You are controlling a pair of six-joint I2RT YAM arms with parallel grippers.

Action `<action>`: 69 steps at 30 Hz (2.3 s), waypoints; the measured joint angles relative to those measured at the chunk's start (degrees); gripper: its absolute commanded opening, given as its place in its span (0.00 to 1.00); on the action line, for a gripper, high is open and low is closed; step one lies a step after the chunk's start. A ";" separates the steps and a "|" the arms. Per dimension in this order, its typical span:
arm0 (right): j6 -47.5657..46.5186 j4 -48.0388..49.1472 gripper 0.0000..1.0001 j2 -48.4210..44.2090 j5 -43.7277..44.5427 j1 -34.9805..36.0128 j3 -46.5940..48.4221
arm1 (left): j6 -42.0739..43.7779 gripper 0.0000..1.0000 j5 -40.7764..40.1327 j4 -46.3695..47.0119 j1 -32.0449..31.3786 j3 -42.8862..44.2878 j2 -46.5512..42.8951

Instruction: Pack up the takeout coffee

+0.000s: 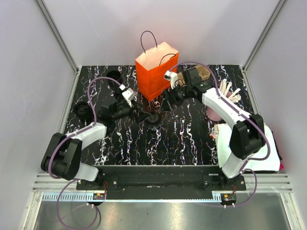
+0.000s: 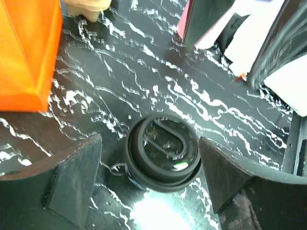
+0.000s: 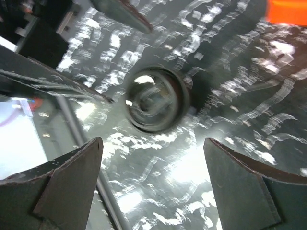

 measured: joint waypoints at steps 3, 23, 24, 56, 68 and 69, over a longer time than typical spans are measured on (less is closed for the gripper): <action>3.28 2.71 0.93 1.79 -5.51 -0.09 -0.04 | 0.57 0.88 0.00 -1.88 0.00 1.66 -1.27; 14.58 12.57 0.91 11.13 -10.19 -0.33 -3.48 | 4.98 0.88 6.71 -13.22 9.29 2.43 -2.69; 14.82 12.59 0.91 11.78 -10.21 -0.33 -3.52 | 5.01 0.88 7.13 -13.22 9.29 2.43 -2.60; 21.16 17.18 0.55 16.33 -13.11 -0.37 -5.20 | 4.61 0.86 8.74 -13.64 7.98 1.68 3.63; 22.47 18.62 0.45 16.33 -13.20 -0.37 -5.66 | 1.38 0.87 9.60 -12.35 7.23 1.68 6.14; 22.53 18.73 0.45 16.33 -13.22 -0.42 -5.70 | 0.85 0.87 9.79 -12.04 7.30 1.68 6.29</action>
